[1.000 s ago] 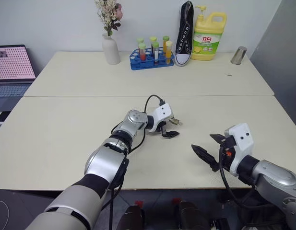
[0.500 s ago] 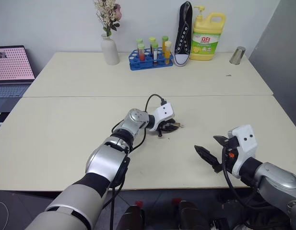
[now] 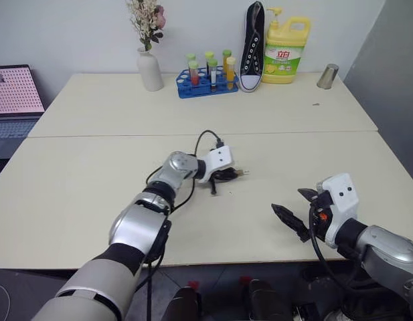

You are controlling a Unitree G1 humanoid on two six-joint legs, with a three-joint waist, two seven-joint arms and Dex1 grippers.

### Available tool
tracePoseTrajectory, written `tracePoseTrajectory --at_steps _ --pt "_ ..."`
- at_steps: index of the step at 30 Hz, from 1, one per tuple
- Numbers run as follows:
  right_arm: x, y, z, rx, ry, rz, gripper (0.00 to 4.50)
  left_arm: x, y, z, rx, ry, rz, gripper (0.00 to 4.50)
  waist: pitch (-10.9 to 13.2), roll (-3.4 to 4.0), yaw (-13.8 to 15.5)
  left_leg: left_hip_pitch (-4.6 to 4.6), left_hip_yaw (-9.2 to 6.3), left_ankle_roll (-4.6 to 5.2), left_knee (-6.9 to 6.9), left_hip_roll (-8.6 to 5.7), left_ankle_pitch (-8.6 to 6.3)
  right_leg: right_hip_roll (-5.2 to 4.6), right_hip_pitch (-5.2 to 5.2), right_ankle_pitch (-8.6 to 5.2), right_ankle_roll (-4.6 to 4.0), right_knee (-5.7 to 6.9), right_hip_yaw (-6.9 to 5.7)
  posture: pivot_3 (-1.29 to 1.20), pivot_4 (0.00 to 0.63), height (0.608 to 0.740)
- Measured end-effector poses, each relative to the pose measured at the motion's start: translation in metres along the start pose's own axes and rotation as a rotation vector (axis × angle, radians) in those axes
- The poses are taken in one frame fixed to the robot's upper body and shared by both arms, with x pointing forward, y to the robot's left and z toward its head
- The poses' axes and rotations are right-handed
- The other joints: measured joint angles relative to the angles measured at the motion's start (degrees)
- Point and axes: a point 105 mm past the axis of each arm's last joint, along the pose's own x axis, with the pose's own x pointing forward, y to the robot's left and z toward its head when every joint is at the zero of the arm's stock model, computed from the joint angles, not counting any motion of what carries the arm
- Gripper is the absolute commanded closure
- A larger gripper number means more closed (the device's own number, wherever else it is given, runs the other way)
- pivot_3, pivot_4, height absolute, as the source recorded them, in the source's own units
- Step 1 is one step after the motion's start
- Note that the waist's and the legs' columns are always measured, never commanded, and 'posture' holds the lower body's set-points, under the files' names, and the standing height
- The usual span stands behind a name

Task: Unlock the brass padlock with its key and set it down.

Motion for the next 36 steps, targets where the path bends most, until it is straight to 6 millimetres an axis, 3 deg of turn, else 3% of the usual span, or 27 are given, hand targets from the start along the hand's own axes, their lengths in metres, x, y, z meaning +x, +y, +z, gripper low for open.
tracePoseTrajectory --at_steps 5,8,13,19,27,32,36 --pt "0.003 0.015 0.0 -0.006 0.0 0.108 0.0 -0.043 0.004 -0.024 0.116 0.007 0.08 4.42 0.0 0.0 0.09 -0.04 -0.1 -0.01 0.01 -0.01 0.0 -0.04 -0.01 0.0 -0.01 -0.03 0.0 0.0 0.15 0.74" --pt "0.005 0.025 -0.001 -0.014 0.007 0.179 0.0 -0.063 -0.015 -0.039 0.141 0.0 0.098 4.42 -0.02 0.03 0.14 -0.04 -0.34 -0.01 0.0 0.0 0.0 -0.07 -0.01 0.0 -0.01 -0.05 0.04 0.0 0.15 0.74" --pt "0.012 0.029 0.002 -0.035 0.004 0.24 0.0 -0.072 -0.045 -0.038 0.132 -0.02 0.11 4.42 -0.04 0.02 0.71 -0.07 -0.46 -0.01 0.07 -0.02 0.0 -0.08 0.04 0.01 -0.01 -0.05 -0.09 0.0 0.15 0.74" --pt "0.017 0.031 -0.002 -0.051 0.043 0.307 0.0 -0.072 -0.059 -0.032 0.078 -0.01 0.093 4.42 -0.04 0.01 0.64 -0.06 -0.45 0.0 0.07 -0.02 0.0 -0.07 0.04 0.01 -0.01 -0.05 -0.12 0.0 0.15 0.74" --pt "0.017 0.032 -0.007 -0.063 0.068 0.318 0.0 -0.082 -0.071 -0.027 0.018 0.009 0.015 1.82 -0.05 0.03 0.54 -0.04 -0.45 0.0 0.03 0.0 0.0 -0.06 0.04 0.0 -0.01 -0.05 -0.12 0.0 0.15 0.74" --pt "0.018 0.031 -0.008 -0.063 0.073 0.317 0.0 -0.101 -0.08 -0.022 -0.105 -0.016 -0.113 0.21 -0.05 0.04 0.51 -0.04 -0.45 0.0 0.03 0.01 0.0 -0.04 0.04 0.0 -0.02 -0.04 -0.14 0.0 0.15 0.74" --pt "0.018 0.032 -0.009 -0.061 0.074 0.321 0.0 -0.105 -0.065 -0.011 -0.096 -0.054 -0.121 0.21 -0.05 0.04 0.68 -0.08 -0.43 0.0 0.06 -0.02 0.0 -0.06 0.06 0.0 -0.01 -0.07 -0.18 0.0 0.15 0.74"
